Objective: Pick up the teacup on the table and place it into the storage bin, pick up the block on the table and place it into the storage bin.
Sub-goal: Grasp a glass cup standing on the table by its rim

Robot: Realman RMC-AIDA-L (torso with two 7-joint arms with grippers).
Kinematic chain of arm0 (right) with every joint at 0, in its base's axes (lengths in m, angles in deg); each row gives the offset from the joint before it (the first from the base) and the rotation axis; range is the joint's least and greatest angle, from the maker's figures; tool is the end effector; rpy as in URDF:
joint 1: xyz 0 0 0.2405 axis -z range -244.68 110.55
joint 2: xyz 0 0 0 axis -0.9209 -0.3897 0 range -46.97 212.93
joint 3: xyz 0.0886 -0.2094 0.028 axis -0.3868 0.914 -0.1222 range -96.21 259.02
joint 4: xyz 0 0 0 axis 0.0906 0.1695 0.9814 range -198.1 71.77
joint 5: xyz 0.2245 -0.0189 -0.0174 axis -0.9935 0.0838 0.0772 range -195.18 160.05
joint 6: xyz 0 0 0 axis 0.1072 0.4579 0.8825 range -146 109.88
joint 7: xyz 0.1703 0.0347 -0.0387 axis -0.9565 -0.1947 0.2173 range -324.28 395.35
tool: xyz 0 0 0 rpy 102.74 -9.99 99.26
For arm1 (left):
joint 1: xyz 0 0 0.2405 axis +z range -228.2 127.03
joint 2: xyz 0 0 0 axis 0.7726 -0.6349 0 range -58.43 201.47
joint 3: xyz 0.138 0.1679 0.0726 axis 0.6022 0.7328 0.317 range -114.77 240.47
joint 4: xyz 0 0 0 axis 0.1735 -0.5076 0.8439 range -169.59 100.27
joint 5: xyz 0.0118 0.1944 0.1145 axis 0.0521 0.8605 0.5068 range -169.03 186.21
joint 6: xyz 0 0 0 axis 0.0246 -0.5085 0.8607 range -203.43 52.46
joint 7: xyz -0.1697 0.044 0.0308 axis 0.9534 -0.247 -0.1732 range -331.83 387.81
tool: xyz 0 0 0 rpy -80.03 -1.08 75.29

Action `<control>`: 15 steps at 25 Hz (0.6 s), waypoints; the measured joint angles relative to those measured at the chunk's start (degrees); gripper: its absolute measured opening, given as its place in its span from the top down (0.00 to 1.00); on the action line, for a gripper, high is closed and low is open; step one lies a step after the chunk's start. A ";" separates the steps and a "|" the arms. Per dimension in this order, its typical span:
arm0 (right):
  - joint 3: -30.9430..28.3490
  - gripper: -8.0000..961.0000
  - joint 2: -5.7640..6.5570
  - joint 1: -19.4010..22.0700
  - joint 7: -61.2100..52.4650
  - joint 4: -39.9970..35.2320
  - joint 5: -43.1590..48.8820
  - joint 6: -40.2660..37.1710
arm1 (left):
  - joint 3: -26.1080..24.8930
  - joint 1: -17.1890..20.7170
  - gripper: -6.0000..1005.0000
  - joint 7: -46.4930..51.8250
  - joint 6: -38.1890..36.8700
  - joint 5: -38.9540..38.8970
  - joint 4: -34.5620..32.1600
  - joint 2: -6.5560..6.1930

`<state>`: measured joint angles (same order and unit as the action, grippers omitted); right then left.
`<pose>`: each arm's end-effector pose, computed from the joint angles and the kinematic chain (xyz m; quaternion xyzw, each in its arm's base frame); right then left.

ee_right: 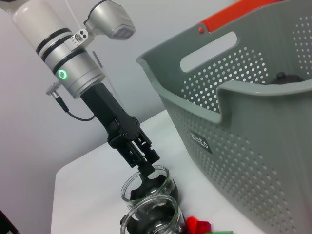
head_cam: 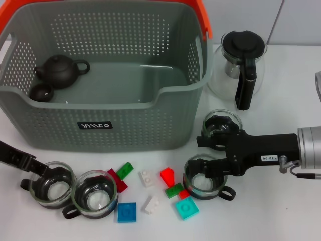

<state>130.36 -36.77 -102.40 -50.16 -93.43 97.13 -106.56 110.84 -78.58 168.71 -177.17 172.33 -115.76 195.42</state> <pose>0.2102 0.3273 -0.0669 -0.9440 0.2513 0.2137 0.0107 -0.2744 0.3188 0.0639 -0.8072 -0.5285 0.1586 0.2097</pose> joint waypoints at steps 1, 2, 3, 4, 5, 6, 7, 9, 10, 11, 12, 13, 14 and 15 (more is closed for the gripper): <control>0.00 0.05 0.02 0.00 0.00 0.00 0.00 0.00 | 0.00 0.01 0.43 -0.01 0.00 0.00 0.17 0.02; 0.00 0.05 0.04 0.00 0.00 0.01 0.00 0.00 | 0.00 0.01 0.43 -0.03 0.00 0.00 0.35 0.03; 0.00 0.05 0.04 0.00 0.00 0.01 0.00 0.00 | 0.00 0.02 0.43 -0.06 -0.01 0.00 0.56 0.03; 0.00 0.05 0.04 0.00 0.00 0.01 0.00 0.03 | 0.00 0.02 0.43 -0.08 0.00 0.00 0.80 0.02; 0.00 0.05 0.05 0.00 0.00 0.02 0.00 0.08 | 0.00 0.00 0.43 -0.09 0.01 0.00 0.96 0.01; 0.00 0.05 0.05 0.00 0.00 0.02 0.00 0.13 | 0.00 -0.03 0.43 -0.09 0.04 0.00 1.12 -0.01; 0.00 0.05 0.05 0.01 0.00 0.03 0.01 0.16 | 0.00 -0.03 0.43 -0.09 0.04 0.00 1.12 -0.01; 0.00 0.05 0.05 0.05 0.00 0.03 0.04 0.17 | 0.01 -0.14 0.43 -0.17 0.14 0.00 1.20 -0.02; 0.00 0.05 0.05 0.11 0.00 0.03 0.05 0.17 | 0.03 -0.16 0.43 -0.22 0.15 0.00 1.21 -0.03; 0.00 0.05 0.05 0.17 0.00 0.03 0.05 0.17 | 0.06 -0.18 0.43 -0.25 0.16 0.00 1.21 -0.03; 0.00 0.05 0.05 0.24 0.00 0.03 0.05 0.17 | 0.08 -0.21 0.44 -0.29 0.16 0.00 1.21 -0.04; 0.00 0.05 0.05 0.24 0.00 0.03 0.05 0.17 | 0.09 -0.23 0.44 -0.30 0.17 0.00 1.21 -0.06; 0.00 0.05 0.06 0.27 0.00 0.03 0.05 0.19 | 0.09 -0.26 0.44 -0.27 0.18 0.00 1.23 -0.09; 0.00 0.05 0.08 0.29 0.00 0.03 0.05 0.21 | 0.09 -0.31 0.44 -0.22 0.21 0.00 1.28 -0.14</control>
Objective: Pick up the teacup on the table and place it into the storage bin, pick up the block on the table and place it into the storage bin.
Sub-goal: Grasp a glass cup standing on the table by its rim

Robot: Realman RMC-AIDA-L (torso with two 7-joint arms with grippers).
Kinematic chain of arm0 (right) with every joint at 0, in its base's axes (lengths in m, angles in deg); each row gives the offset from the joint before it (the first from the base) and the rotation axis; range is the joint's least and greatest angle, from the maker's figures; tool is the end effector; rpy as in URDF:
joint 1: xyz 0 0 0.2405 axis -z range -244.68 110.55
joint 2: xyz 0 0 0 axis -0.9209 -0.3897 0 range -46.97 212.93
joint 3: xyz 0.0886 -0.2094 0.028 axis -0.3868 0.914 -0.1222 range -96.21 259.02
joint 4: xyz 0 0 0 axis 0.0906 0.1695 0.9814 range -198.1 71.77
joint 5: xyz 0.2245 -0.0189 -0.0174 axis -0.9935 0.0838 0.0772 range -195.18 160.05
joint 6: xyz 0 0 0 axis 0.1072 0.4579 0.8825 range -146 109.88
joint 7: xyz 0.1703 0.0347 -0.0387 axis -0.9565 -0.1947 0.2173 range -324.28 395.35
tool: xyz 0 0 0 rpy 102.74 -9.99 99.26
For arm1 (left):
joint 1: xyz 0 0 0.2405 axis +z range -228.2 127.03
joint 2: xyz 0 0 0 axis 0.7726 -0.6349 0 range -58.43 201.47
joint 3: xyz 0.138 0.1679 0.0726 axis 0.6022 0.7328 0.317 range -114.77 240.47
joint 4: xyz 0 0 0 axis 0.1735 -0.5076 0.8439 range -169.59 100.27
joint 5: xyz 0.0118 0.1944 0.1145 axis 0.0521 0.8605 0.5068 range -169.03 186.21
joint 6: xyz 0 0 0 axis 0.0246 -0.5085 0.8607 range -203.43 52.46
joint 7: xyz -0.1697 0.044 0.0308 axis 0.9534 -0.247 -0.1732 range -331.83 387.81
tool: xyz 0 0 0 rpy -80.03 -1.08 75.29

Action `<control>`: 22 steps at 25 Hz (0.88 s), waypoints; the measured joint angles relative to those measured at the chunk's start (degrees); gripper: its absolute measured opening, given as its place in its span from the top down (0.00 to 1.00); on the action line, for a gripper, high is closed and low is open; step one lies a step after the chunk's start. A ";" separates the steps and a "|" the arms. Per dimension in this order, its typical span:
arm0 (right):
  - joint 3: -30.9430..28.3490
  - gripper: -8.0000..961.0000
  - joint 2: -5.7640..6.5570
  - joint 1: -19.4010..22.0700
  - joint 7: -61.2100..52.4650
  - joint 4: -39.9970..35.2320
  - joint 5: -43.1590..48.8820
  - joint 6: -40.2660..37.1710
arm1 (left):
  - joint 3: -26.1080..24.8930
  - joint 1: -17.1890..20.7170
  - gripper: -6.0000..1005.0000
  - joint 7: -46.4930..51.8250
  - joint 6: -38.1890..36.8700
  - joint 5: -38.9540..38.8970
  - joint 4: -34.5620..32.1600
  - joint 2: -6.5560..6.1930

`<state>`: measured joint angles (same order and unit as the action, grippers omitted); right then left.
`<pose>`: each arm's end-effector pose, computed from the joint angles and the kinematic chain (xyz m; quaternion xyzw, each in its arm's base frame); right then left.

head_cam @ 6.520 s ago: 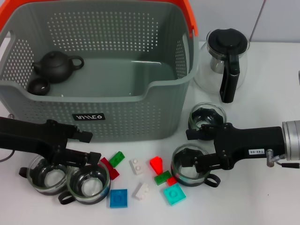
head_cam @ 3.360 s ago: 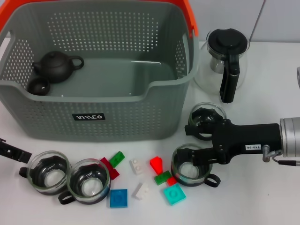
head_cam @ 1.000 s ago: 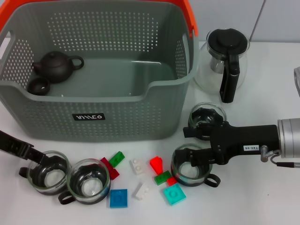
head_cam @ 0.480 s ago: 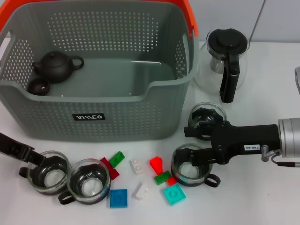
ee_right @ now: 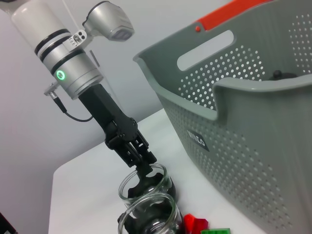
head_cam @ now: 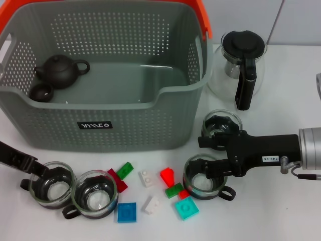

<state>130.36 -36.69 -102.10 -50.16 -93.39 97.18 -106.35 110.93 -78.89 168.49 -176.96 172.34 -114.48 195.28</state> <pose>0.2128 0.3268 -0.0667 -0.9435 0.2543 0.2122 0.0131 -0.2757 0.3189 0.0604 -0.8082 -0.5289 0.1609 0.2028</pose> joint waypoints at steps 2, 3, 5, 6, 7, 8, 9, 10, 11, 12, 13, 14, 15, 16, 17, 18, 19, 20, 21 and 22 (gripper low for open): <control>0.00 0.05 0.04 0.01 0.00 0.00 0.00 0.02 | 0.00 -0.05 0.44 0.18 0.06 0.00 0.05 -0.06; 0.00 0.05 0.05 0.04 0.00 0.00 0.00 0.03 | 0.00 -0.05 0.44 0.21 0.11 0.00 0.06 -0.06; 0.00 0.05 0.05 0.10 0.00 0.00 -0.01 0.09 | 0.00 -0.07 0.53 0.32 0.15 0.00 0.05 -0.07; 0.00 0.05 0.05 0.12 0.00 0.00 -0.01 0.14 | 0.00 -0.08 0.57 0.36 0.15 0.00 0.03 -0.08; 0.00 0.05 0.05 0.14 0.00 0.00 -0.02 0.19 | 0.00 -0.13 0.61 0.44 0.15 0.00 0.02 -0.10; 0.00 0.05 0.05 0.16 0.00 0.00 -0.03 0.23 | 0.02 -0.19 0.66 0.54 0.22 0.00 0.05 -0.13; 0.00 0.05 0.05 0.19 0.00 0.00 -0.03 0.27 | 0.11 -0.22 0.68 0.65 0.34 0.00 0.07 -0.15; 0.00 0.05 0.07 0.22 0.00 0.00 -0.03 0.29 | 0.42 -0.25 0.71 0.86 0.58 0.00 0.11 -0.17; 0.00 0.05 0.09 0.23 0.00 0.00 -0.04 0.32 | 0.75 -0.27 0.74 1.11 0.83 0.00 0.14 -0.17; 0.00 0.05 0.11 0.24 0.00 0.00 -0.05 0.34 | 1.11 -0.27 0.77 1.41 1.03 0.00 0.16 -0.19; 0.00 0.05 0.14 0.23 0.00 0.00 -0.05 0.34 | 1.33 -0.27 0.80 1.59 1.14 0.00 0.20 -0.21; 0.00 0.05 0.15 0.23 0.00 0.00 -0.05 0.35 | 1.45 -0.28 0.83 1.70 1.20 0.02 0.24 -0.23; 0.00 0.05 0.15 0.24 0.00 -0.01 -0.05 0.37 | 1.47 -0.27 0.85 1.75 1.23 0.03 0.25 -0.25; -0.01 0.05 0.15 0.25 0.00 0.00 -0.05 0.39 | 1.51 -0.27 0.88 1.77 1.25 0.04 0.27 -0.27; 0.00 0.05 0.15 0.28 0.00 0.00 -0.05 0.40 | 1.56 -0.27 0.89 1.78 1.25 0.05 0.28 -0.27; 0.00 0.05 0.14 0.30 0.00 0.00 -0.05 0.42 | 1.59 -0.27 0.90 1.78 1.26 0.06 0.28 -0.27; 0.00 0.05 0.14 0.30 0.01 0.00 -0.05 0.42 | 1.61 -0.27 0.91 1.79 1.26 0.07 0.28 -0.28; 0.00 0.05 0.14 0.31 0.02 0.00 -0.05 0.43 | 1.59 -0.26 0.91 1.79 1.25 0.07 0.28 -0.30; 0.00 0.05 0.14 0.31 0.03 0.00 -0.05 0.43 | 1.54 -0.26 0.92 1.79 1.22 0.08 0.28 -0.32; 0.00 0.05 0.14 0.32 0.03 0.00 -0.05 0.43 | 1.53 -0.26 0.93 1.79 1.16 0.08 0.25 -0.34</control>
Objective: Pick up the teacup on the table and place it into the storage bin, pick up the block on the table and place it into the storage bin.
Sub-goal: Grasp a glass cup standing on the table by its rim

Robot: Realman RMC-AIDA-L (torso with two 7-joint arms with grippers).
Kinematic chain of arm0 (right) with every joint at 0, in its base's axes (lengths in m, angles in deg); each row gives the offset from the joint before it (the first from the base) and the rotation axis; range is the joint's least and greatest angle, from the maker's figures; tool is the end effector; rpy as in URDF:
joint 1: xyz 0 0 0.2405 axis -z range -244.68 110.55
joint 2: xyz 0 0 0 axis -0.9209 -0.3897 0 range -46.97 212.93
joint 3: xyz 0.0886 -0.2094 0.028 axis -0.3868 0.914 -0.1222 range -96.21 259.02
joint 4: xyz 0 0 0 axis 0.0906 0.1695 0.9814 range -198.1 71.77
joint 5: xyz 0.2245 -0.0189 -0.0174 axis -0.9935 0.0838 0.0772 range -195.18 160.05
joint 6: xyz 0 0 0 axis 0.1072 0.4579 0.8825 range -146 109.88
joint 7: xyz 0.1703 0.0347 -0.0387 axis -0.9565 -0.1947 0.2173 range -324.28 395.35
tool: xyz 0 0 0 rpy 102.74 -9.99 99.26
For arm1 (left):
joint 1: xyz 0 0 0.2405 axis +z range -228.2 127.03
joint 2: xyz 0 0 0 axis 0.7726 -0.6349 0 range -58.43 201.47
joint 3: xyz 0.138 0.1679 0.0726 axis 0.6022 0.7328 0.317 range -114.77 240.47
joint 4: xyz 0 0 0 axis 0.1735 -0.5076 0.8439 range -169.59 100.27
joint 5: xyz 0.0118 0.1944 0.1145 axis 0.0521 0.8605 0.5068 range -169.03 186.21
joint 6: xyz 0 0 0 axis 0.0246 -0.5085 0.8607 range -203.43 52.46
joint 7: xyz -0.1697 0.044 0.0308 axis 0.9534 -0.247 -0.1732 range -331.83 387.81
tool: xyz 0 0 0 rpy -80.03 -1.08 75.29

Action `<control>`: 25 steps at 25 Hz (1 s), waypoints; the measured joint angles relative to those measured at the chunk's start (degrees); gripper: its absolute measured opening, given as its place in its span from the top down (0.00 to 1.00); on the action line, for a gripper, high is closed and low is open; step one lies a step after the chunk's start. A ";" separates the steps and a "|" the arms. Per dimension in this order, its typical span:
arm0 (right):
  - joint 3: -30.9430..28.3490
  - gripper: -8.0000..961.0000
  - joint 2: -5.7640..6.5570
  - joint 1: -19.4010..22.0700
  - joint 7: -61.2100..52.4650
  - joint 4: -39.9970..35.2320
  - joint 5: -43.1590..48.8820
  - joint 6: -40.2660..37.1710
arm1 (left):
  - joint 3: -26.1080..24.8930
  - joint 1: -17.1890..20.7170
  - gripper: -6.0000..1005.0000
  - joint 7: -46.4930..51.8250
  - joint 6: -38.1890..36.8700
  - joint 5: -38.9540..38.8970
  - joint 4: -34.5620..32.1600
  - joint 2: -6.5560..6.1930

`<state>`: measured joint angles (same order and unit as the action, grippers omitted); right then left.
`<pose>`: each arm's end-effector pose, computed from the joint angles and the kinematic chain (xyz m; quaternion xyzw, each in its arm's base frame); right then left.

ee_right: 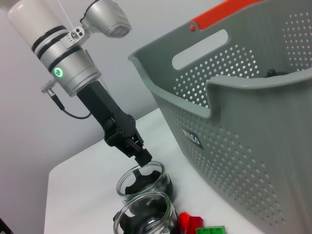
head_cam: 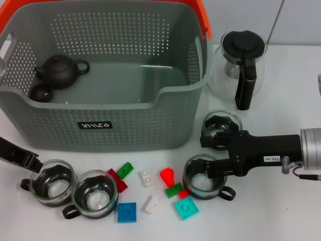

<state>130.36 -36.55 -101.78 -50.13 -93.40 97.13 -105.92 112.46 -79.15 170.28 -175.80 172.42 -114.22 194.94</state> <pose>0.2158 0.3273 -0.0658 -0.9429 0.2573 0.2106 0.0184 -0.2738 0.3241 0.0596 -0.8050 -0.5292 0.1645 0.2119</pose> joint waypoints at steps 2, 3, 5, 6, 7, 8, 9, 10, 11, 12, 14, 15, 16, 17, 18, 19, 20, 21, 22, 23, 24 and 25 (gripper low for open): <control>-0.01 0.05 0.00 0.00 0.01 0.00 0.00 0.00 | 0.05 -0.04 0.92 -0.20 -0.42 0.01 0.00 -0.04; 0.00 0.05 0.00 0.01 0.01 0.00 0.00 0.00 | 0.15 -0.15 0.92 -0.60 -0.88 0.01 0.01 -0.04; 0.00 0.05 0.00 0.00 0.02 0.00 0.00 0.00 | 0.23 -0.31 0.90 -1.16 -1.64 0.00 -0.09 -0.03; 0.00 0.05 0.00 -0.02 0.02 0.00 0.00 0.00 | 0.24 -0.37 0.90 -1.32 -1.91 0.00 -0.34 -0.02; 0.00 0.05 0.00 -0.03 0.03 0.00 0.00 0.00 | 0.17 -0.44 0.89 -1.40 -2.21 -0.02 -0.80 0.00; 0.00 0.05 0.00 -0.04 0.03 0.00 0.00 0.00 | 0.02 -0.46 0.89 -1.37 -2.33 -0.03 -1.16 0.00; 0.00 0.05 0.00 -0.05 0.04 0.00 0.00 -0.01 | -0.16 -0.50 0.88 -1.29 -2.42 -0.05 -1.51 0.00; 0.00 0.05 0.00 -0.05 0.04 0.00 0.00 0.00 | -0.32 -0.56 0.88 -1.21 -2.54 -0.07 -1.88 0.00; 0.00 0.05 0.00 -0.06 0.05 0.00 0.00 0.00 | -0.39 -0.58 0.87 -1.16 -2.66 -0.10 -2.14 0.00; 0.00 0.05 0.00 -0.06 0.05 0.00 0.00 0.03 | -0.38 -0.59 0.84 -1.11 -2.75 -0.11 -2.29 -0.01; 0.00 0.05 -0.01 -0.07 0.06 0.00 0.00 0.07 | 0.07 -0.60 0.79 -1.06 -3.15 -0.10 -2.36 -0.02; 0.00 0.05 0.00 -0.08 0.06 0.00 0.00 0.11 | 0.33 -0.60 0.76 -1.05 -3.33 -0.09 -2.38 -0.02; 0.00 0.05 0.00 -0.08 0.06 0.00 0.00 0.11 | 0.78 -0.61 0.73 -1.04 -3.55 -0.07 -2.51 -0.02; 0.00 0.05 -0.01 -0.08 0.06 0.00 0.00 0.12 | 1.08 -0.61 0.70 -1.04 -3.60 -0.07 -2.79 0.02; 0.00 0.05 0.00 -0.09 0.06 0.00 0.00 0.13 | 1.32 -0.58 0.67 -1.04 -3.64 -0.07 -3.15 0.10; 0.00 0.05 0.00 -0.09 0.06 0.00 0.01 0.14 | 1.39 -0.53 0.64 -1.04 -3.65 -0.07 -3.54 0.17; 0.00 0.05 0.00 -0.08 0.06 0.00 0.00 0.14 | 1.43 -0.44 0.62 -1.01 -3.72 -0.07 -4.03 0.23; 0.00 0.05 0.03 -0.08 0.06 0.00 0.00 0.16 | 1.44 -0.38 0.61 -1.00 -3.79 -0.07 -4.31 0.26; -0.01 0.05 0.05 -0.06 0.06 0.00 0.00 0.19 | 1.46 -0.36 0.59 -0.98 -3.87 -0.07 -4.37 0.29; 0.00 0.05 0.06 -0.04 0.06 0.00 0.00 0.23 | 1.56 -0.34 0.57 -0.96 -3.92 -0.07 -4.43 0.31; 0.00 0.05 0.06 -0.03 0.06 0.00 0.00 0.28 | 1.78 -0.33 0.56 -0.94 -3.97 -0.07 -4.35 0.33; 0.00 0.05 0.07 -0.02 0.06 0.00 0.01 0.33 | 2.06 -0.26 0.56 -0.91 -3.93 -0.07 -4.24 0.36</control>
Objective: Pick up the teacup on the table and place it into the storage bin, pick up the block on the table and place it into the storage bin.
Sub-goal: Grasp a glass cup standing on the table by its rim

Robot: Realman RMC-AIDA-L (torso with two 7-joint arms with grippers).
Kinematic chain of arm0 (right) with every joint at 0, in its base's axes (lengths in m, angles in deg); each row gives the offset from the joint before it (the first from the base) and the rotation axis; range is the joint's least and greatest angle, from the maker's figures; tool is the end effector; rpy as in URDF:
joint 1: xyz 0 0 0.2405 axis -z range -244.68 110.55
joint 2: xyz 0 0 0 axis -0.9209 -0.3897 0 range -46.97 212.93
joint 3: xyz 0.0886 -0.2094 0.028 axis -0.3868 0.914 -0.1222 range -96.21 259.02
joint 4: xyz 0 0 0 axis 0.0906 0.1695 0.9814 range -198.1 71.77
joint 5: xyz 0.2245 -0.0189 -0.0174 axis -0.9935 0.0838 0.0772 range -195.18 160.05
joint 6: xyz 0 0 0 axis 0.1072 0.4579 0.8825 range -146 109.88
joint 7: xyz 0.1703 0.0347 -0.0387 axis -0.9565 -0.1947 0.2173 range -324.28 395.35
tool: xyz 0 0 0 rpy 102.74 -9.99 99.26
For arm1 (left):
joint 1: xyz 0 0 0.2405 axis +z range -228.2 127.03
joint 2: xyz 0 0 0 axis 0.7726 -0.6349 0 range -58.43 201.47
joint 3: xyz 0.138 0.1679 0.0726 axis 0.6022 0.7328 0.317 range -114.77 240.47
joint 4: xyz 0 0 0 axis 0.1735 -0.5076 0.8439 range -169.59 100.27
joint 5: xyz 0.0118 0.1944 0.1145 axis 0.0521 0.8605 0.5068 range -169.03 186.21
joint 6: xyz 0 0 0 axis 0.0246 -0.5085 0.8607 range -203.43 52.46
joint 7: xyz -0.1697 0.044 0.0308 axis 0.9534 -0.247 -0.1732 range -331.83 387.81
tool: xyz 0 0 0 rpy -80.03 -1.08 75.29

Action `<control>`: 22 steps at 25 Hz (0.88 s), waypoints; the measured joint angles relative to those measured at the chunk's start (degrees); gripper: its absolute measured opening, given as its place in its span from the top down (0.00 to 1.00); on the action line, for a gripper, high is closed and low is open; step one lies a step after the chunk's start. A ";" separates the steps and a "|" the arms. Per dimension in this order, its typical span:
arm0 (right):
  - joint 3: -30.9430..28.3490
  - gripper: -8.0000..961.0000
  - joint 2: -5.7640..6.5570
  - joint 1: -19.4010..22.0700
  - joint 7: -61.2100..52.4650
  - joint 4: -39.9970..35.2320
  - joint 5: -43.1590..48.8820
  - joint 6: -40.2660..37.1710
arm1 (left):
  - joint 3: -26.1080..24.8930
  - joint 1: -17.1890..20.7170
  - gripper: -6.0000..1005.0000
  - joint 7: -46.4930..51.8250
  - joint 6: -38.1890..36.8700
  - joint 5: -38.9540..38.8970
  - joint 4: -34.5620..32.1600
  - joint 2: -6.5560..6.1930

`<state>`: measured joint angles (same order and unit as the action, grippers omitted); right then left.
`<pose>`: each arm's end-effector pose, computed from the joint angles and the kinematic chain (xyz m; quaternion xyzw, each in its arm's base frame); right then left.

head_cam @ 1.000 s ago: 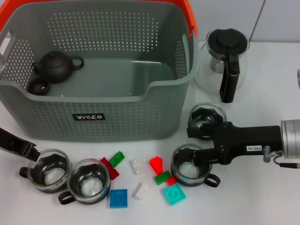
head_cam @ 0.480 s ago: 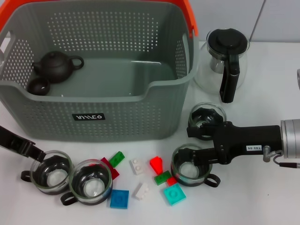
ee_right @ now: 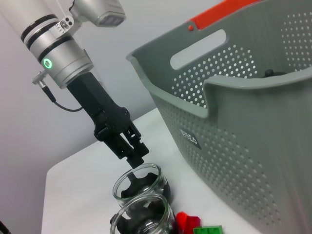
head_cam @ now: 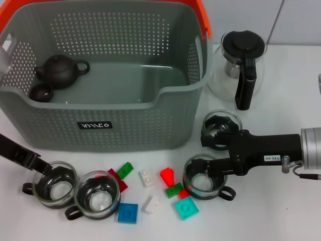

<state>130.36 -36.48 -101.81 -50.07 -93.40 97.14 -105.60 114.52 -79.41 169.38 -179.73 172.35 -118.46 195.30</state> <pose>0.2166 0.3284 -0.0655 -0.9432 0.2570 0.2092 0.0214 -0.2558 0.3210 0.0633 -0.8224 -0.5008 0.1779 0.2029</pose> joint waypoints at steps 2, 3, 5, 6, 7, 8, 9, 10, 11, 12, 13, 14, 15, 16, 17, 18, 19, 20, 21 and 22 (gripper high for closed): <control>0.00 0.05 0.01 0.01 0.00 0.00 0.02 0.00 | 0.45 0.17 0.56 0.09 0.33 0.00 0.20 0.07; 0.00 0.05 0.02 0.02 0.00 0.00 0.04 0.01 | 0.52 0.22 0.56 0.11 0.54 -0.01 0.37 0.10; 0.00 0.05 0.02 0.03 0.00 0.00 0.06 0.00 | 0.59 0.24 0.56 0.15 0.93 -0.02 0.97 0.13; 0.00 0.05 0.02 0.03 0.00 0.00 0.07 0.01 | 0.65 0.24 0.56 0.17 1.20 -0.02 1.41 0.13; 0.00 0.05 0.02 0.03 0.00 0.00 0.08 0.03 | 0.74 0.25 0.56 0.18 1.45 -0.02 1.85 0.14; 0.00 0.05 0.02 0.03 0.01 0.00 0.09 0.06 | 0.74 0.25 0.56 0.18 1.45 -0.02 1.85 0.14; 0.00 0.05 0.02 0.03 0.03 0.00 0.11 0.07 | 0.88 0.26 0.56 0.19 2.06 -0.02 2.89 0.15; 0.00 0.05 0.02 0.03 0.05 0.00 0.14 0.07 | 0.94 0.24 0.56 0.19 2.45 -0.02 3.46 0.15; 0.00 0.05 0.02 0.03 0.06 0.00 0.19 0.09 | 0.95 0.22 0.56 0.20 2.68 -0.02 3.74 0.15; 0.00 0.05 0.02 0.03 0.07 0.00 0.21 0.12 | 0.98 0.15 0.56 0.20 2.91 0.00 4.01 0.15; 0.00 0.05 0.02 0.03 0.07 0.00 0.24 0.15 | 1.01 0.04 0.57 0.21 3.11 0.01 4.30 0.15; 0.00 0.05 0.02 0.03 0.06 0.00 0.25 0.19 | 1.08 -0.06 0.57 0.24 3.25 0.02 4.53 0.14; 0.00 0.05 0.02 0.03 0.05 0.00 0.26 0.22 | 1.20 -0.14 0.57 0.29 3.35 0.03 4.80 0.12; 0.00 0.05 0.02 0.03 0.04 0.00 0.26 0.24 | 1.72 -0.26 0.57 0.62 3.62 0.04 5.32 0.00; 0.00 0.05 0.02 0.03 0.04 0.00 0.28 0.24 | 2.08 -0.26 0.57 0.77 3.81 0.05 5.45 -0.05; 0.00 0.05 0.02 0.03 0.04 0.00 0.30 0.25 | 2.08 -0.26 0.57 0.77 3.81 0.05 5.45 -0.05; 0.00 0.05 0.02 0.03 0.04 0.00 0.32 0.26 | 2.28 -0.27 0.57 0.87 3.91 0.05 5.54 -0.07; 0.00 0.05 0.02 0.03 0.04 0.00 0.34 0.26 | 2.43 -0.29 0.57 0.93 4.02 0.06 5.60 -0.09; 0.00 0.05 0.02 0.03 0.03 0.00 0.36 0.27 | 2.45 -0.35 0.57 0.95 4.06 0.07 5.61 -0.10; 0.00 0.05 0.02 0.03 0.03 0.00 0.37 0.27 | 2.47 -0.40 0.57 1.00 4.08 0.07 5.62 -0.11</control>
<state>130.36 -36.46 -101.78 -50.04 -93.40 97.50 -105.33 116.99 -79.82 170.38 -175.66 172.42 -112.84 195.19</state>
